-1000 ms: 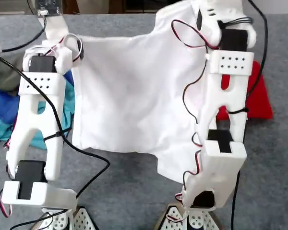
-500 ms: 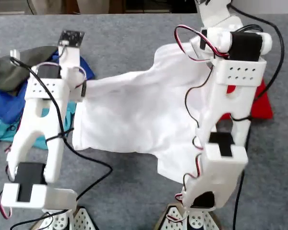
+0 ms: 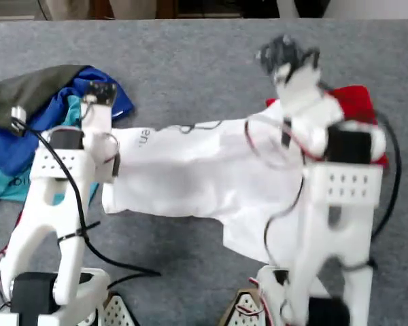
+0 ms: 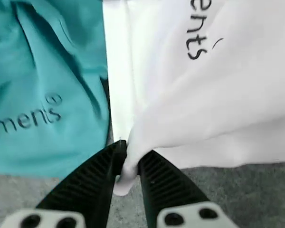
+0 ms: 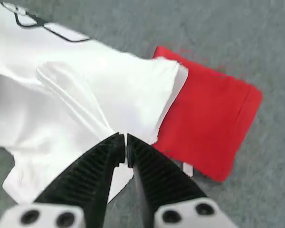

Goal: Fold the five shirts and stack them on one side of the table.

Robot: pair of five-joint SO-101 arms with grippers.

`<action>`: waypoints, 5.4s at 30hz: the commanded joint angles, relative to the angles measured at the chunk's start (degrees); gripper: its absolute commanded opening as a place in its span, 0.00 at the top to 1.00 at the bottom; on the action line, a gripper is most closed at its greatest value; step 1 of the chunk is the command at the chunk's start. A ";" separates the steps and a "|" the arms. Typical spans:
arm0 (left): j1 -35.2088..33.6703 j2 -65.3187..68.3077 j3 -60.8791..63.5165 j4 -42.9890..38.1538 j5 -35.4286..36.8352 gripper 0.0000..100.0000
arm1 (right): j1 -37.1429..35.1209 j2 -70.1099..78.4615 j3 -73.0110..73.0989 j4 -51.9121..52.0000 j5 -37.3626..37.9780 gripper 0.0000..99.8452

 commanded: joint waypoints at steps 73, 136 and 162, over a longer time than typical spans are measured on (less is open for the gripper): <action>2.29 2.59 -5.27 -5.19 5.89 0.98 | 5.49 -9.71 25.27 -13.45 8.35 1.00; -6.42 19.03 -12.92 3.78 0.00 0.98 | -2.95 -10.24 38.46 -1.58 39.65 0.91; -6.77 18.15 6.42 -10.11 3.25 0.98 | -16.57 4.00 59.12 -24.70 36.13 0.82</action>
